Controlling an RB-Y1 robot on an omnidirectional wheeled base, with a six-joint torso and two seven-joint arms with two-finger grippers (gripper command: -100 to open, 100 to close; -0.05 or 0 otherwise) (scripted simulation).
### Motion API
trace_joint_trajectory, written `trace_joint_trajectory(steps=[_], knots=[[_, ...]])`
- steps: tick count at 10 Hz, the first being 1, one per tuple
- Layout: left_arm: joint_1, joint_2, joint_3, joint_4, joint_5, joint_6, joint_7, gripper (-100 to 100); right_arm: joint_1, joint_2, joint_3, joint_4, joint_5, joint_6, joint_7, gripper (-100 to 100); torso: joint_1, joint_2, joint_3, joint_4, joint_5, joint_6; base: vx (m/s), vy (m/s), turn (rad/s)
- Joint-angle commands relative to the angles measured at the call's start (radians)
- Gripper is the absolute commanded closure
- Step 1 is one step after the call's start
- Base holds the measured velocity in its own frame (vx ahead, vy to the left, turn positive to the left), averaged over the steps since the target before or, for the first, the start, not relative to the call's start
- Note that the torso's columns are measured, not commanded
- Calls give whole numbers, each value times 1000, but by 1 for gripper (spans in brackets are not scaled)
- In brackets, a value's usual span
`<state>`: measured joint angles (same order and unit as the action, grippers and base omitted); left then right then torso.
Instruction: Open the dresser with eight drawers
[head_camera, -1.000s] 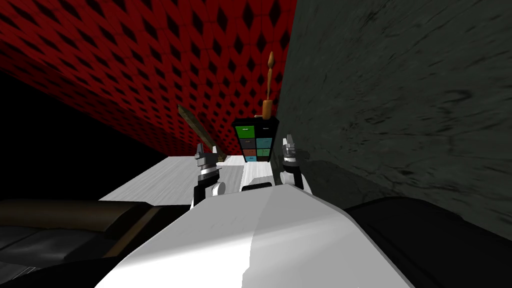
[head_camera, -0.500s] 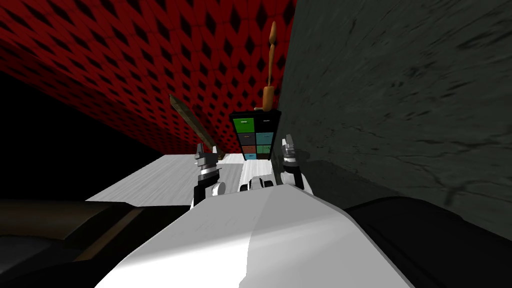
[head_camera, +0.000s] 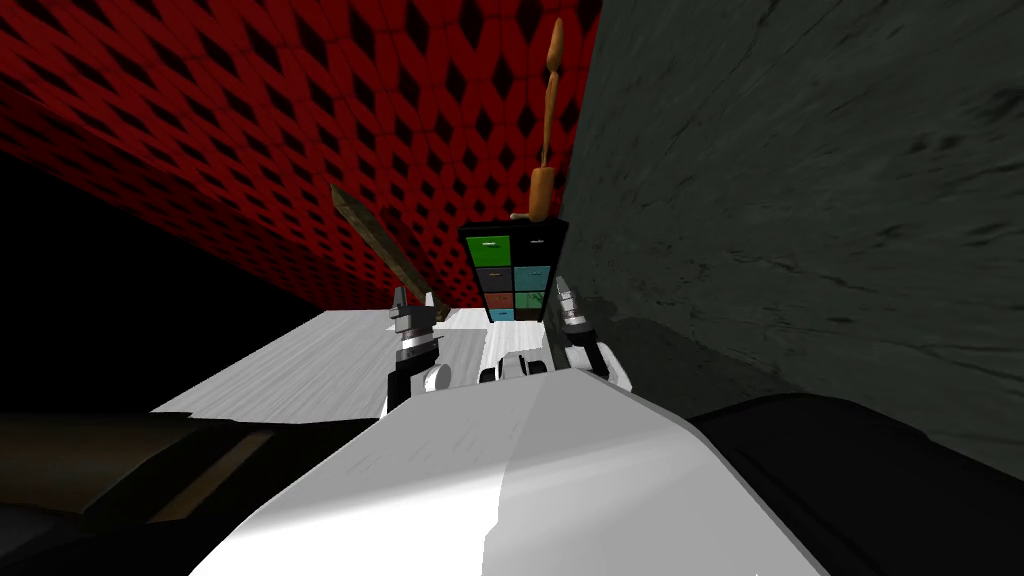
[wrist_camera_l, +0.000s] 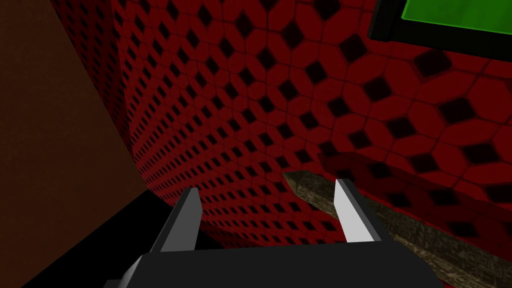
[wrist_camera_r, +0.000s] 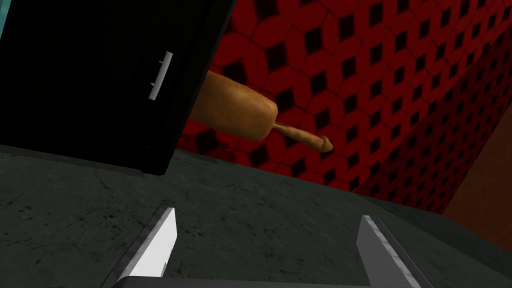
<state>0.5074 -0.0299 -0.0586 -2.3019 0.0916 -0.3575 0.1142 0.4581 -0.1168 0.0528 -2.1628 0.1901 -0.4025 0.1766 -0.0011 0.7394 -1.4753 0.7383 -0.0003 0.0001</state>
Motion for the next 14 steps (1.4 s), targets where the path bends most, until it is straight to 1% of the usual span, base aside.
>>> trace_joint_trajectory(steps=[1,2,3,4,5,6,7,8,9,10,11,12,13,14], knots=[[0,0,0,0,0,0,0,0,0,-27,5,21,59,29,11,-100,1,0,0,0,0,0,60,31,0],[0,0,0,0,0,0,0,0,-5,-45,9,41,100,59,21,-100,1,1,0,0,0,0,65,31,3],[0,0,0,0,0,0,0,0,-5,-45,9,41,112,59,21,-100,1,-1,0,0,0,0,57,27,4],[0,0,0,0,0,0,0,0,-9,-61,14,62,152,93,32,-100,1,-1,-1,0,0,0,86,40,5],[0,0,0,0,0,0,0,0,-9,-61,14,62,171,93,32,-100,1,-3,-2,-1,0,0,78,36,4],[0,0,0,0,0,0,0,0,-14,-75,20,84,203,128,44,-100,1,-2,-1,-1,0,0,88,28,10],[0,0,0,0,0,0,0,0,-14,-75,20,84,235,128,44,-100,1,-2,-1,-1,0,0,78,25,6],[0,0,0,0,0,0,0,0,-19,-86,25,109,265,166,57,-100,1,-1,-1,0,0,0,83,30,8],[0,0,0,0,0,0,0,0,-19,-86,25,109,291,166,57,-100,1,-1,-1,0,0,0,77,29,6],[0,0,0,0,0,0,0,0,-19,-86,25,109,302,166,57,-100,1,-1,0,0,0,0,37,22,2],[0,0,0,0,0,0,0,0,-25,-95,31,134,341,206,70,-100,1,1,1,0,0,0,61,35,12],[0,0,0,0,0,0,0,0,-25,-95,31,134,370,206,70,-100,2,-1,0,0,0,0,75,29,7],[0,0,0,0,0,0,0,0,-31,-102,38,161,401,248,84,-100,1,-2,-1,-1,0,0,108,48,18],[0,0,0,0,0,0,0,0,-31,-102,38,161,430,248,84,-100,2,-4,-2,-1,0,0,85,43,8]])
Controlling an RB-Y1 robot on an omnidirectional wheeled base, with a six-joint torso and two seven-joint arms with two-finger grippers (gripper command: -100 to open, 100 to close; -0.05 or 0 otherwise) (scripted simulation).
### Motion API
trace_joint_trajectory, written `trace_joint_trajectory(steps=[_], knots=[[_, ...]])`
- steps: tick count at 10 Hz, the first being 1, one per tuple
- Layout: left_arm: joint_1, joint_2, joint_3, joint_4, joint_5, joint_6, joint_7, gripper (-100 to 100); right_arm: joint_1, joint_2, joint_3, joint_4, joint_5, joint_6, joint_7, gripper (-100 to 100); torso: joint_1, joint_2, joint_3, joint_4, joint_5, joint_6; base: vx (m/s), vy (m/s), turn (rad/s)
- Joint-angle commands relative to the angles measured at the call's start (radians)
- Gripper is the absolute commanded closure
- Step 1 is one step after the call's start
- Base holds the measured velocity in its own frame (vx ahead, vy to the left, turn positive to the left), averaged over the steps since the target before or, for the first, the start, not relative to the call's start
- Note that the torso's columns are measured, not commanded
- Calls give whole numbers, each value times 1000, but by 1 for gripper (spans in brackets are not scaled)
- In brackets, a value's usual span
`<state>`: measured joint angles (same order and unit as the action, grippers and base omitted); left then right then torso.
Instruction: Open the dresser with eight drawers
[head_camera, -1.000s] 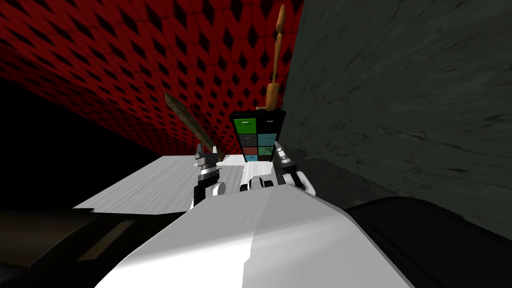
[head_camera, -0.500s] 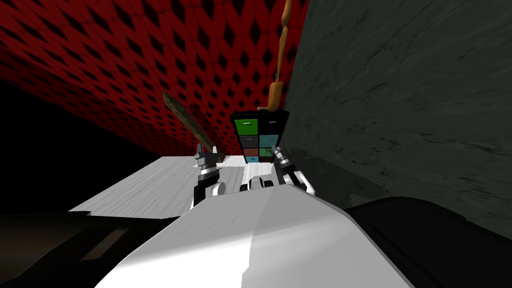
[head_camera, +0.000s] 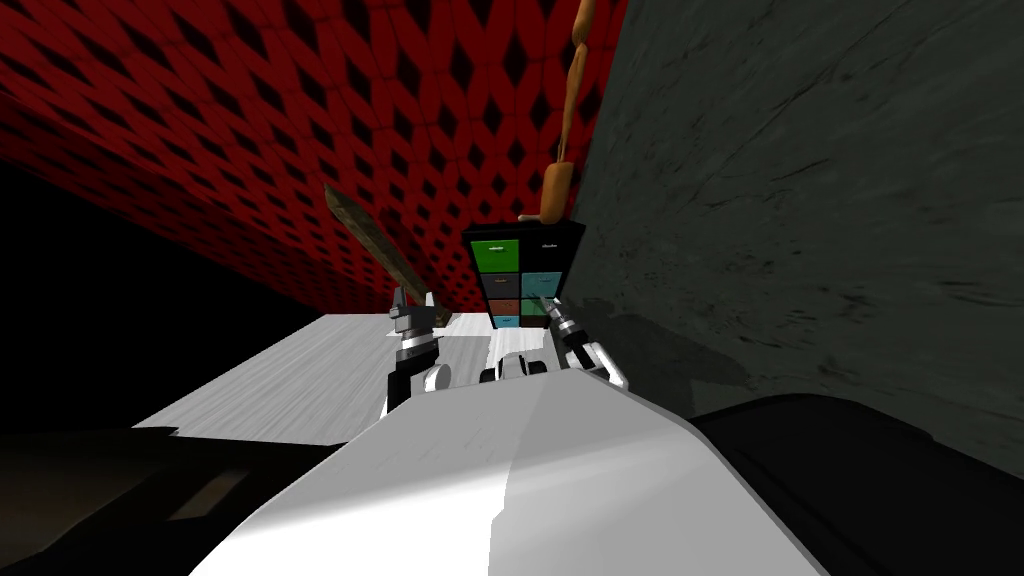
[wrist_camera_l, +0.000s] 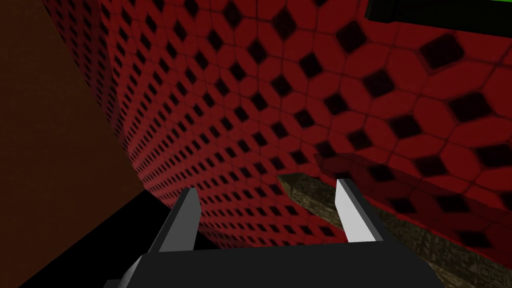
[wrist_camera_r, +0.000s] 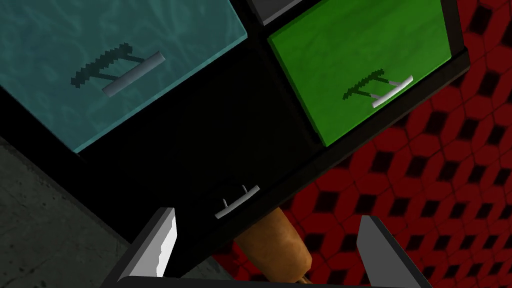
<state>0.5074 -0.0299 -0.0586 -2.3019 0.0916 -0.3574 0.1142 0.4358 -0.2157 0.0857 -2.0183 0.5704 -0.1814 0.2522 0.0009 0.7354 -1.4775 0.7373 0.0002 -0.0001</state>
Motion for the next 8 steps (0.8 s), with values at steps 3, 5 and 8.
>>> trace_joint_trajectory(steps=[3,5,8], knots=[[0,0,0,0,0,0,0,0,-16,-8,11,44,130,70,23,-100,-1,3,2,1,0,0,59,29,9],[0,0,0,0,0,0,0,0,-22,-12,18,72,182,114,37,-100,-1,4,2,1,0,0,56,27,13],[0,0,0,0,0,0,0,0,-29,-16,25,101,260,159,52,-100,-2,4,2,1,0,0,58,30,12]])
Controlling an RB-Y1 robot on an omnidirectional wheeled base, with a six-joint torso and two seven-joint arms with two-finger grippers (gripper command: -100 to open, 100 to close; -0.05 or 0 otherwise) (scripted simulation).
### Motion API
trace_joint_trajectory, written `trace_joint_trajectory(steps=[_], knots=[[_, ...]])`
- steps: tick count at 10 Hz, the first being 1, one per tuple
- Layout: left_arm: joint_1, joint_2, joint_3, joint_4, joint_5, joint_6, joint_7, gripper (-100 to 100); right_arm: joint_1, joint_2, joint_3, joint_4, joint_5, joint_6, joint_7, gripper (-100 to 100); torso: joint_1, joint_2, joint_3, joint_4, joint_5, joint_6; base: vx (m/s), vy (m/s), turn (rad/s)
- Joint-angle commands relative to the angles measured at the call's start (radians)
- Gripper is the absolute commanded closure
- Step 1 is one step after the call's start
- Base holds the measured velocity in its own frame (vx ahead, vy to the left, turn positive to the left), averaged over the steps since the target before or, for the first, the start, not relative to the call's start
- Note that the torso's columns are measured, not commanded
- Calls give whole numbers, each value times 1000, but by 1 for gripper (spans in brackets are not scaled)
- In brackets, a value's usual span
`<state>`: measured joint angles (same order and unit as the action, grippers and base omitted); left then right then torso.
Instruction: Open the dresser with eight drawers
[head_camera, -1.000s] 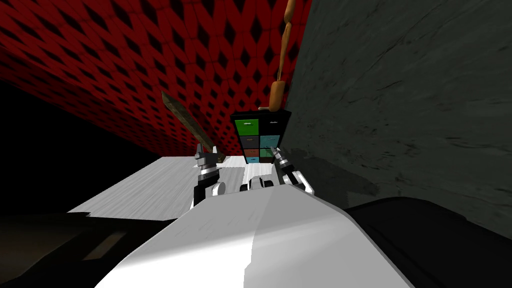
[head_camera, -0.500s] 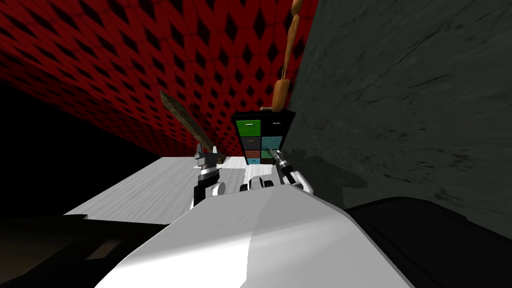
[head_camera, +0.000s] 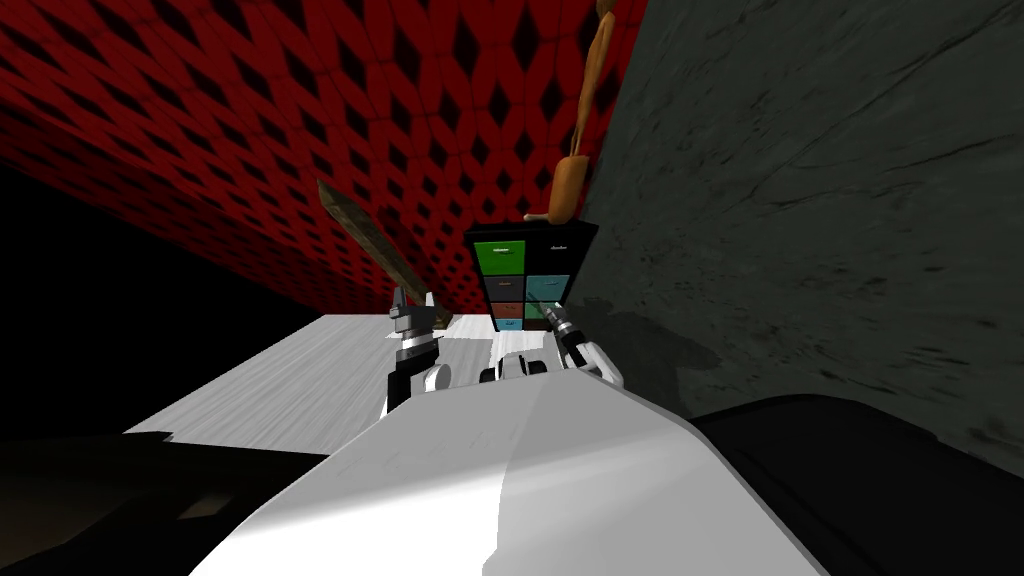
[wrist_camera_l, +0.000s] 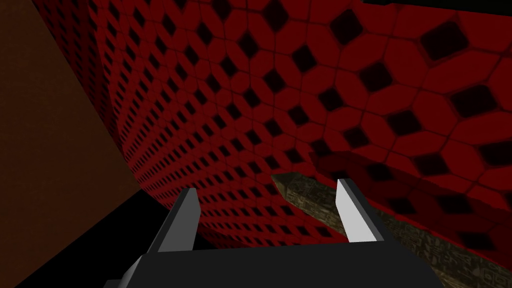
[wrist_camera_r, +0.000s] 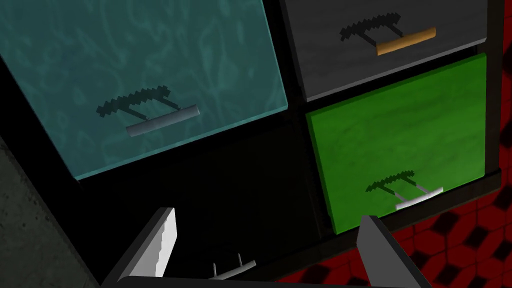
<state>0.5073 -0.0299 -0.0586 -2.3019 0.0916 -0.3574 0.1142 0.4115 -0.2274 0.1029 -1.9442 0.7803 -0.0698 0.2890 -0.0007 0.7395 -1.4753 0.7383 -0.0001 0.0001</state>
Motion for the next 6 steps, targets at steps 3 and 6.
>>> trace_joint_trajectory(steps=[3,6], knots=[[0,0,0,0,0,0,0,0,-12,-7,15,57,128,93,30,-100,0,0,0,0,0,0,62,30,15],[0,0,0,0,0,0,0,0,-20,-10,23,86,208,138,45,-100,0,0,0,0,0,0,59,30,14]])
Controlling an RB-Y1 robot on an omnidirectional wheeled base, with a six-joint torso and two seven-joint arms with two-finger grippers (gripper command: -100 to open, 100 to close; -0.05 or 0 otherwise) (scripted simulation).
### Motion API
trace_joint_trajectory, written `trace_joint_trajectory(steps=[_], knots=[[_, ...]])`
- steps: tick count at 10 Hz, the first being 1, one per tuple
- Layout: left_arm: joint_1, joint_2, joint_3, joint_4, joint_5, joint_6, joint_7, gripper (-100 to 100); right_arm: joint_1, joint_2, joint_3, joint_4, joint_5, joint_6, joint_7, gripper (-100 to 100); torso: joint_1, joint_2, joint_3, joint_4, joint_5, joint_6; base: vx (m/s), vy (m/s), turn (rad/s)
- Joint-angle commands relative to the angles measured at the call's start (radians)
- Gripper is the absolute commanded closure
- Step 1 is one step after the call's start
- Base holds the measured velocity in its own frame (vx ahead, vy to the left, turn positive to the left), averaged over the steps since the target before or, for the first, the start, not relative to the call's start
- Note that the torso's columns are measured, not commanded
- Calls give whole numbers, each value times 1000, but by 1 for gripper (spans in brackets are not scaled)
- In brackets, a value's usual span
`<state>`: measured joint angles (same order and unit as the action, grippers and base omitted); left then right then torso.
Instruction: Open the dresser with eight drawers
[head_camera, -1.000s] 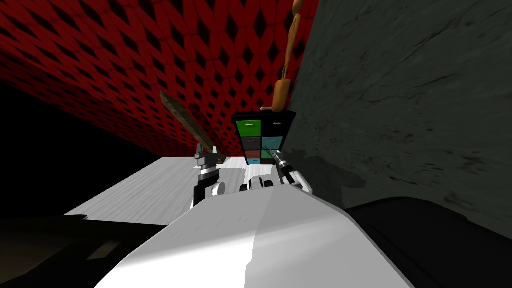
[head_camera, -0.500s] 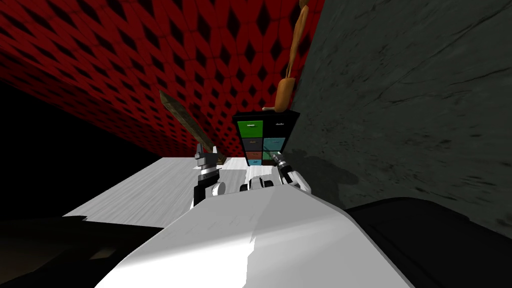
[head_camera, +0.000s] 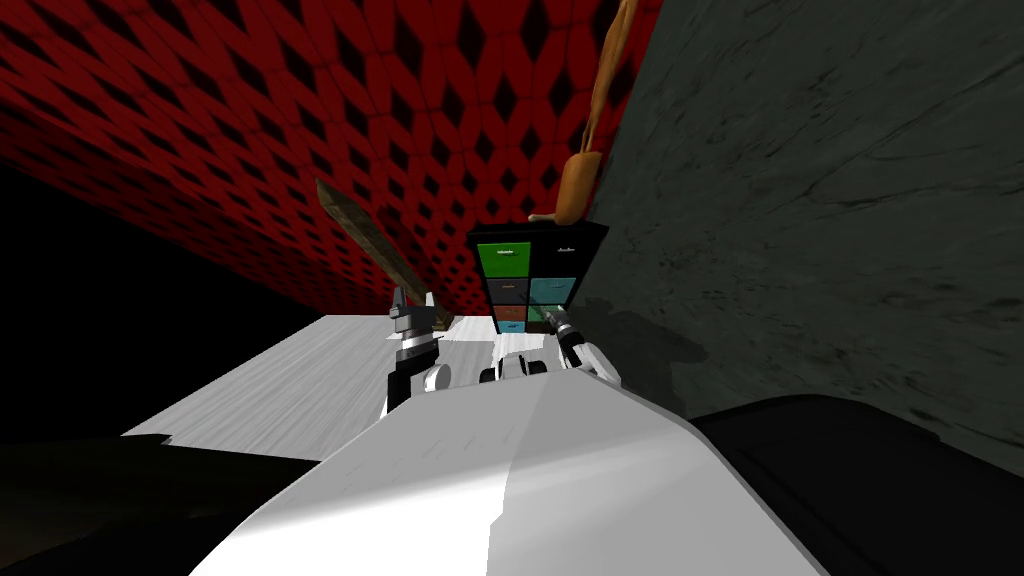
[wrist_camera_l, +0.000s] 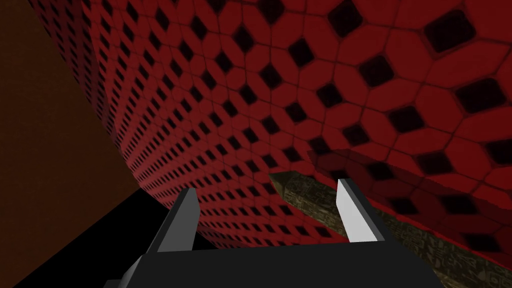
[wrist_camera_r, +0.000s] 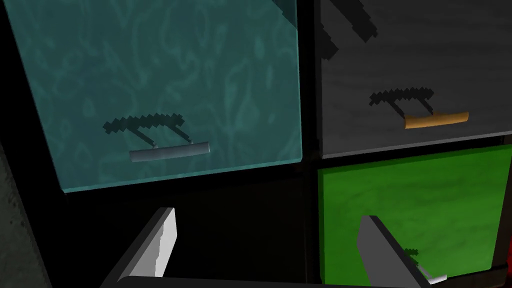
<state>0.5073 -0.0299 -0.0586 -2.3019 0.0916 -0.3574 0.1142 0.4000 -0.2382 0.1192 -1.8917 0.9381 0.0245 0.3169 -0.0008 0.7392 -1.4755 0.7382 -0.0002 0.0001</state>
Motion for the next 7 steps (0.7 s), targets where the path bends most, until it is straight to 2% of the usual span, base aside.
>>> trace_joint_trajectory(steps=[1,2,3,5,6,7], knots=[[0,0,0,0,0,0,0,0,-9,1,7,34,79,44,17,-100,1,-1,0,0,0,0,66,34,20],[0,0,0,0,0,0,0,0,-9,1,7,34,98,44,17,-100,1,-1,-1,0,0,0,41,19,1],[0,0,0,0,0,0,0,0,-17,-1,14,64,134,90,32,-100,0,0,0,0,0,0,81,37,36],[0,0,0,0,0,0,0,0,-17,-1,14,64,180,90,32,-100,1,-2,-1,-1,0,0,55,29,13],[0,0,0,0,0,0,0,0,-25,-3,22,94,217,135,47,-100,0,1,0,0,0,0,53,39,37],[0,0,0,0,0,0,0,0,-25,-3,22,94,247,135,47,-100,1,-1,0,0,0,0,65,37,31]])
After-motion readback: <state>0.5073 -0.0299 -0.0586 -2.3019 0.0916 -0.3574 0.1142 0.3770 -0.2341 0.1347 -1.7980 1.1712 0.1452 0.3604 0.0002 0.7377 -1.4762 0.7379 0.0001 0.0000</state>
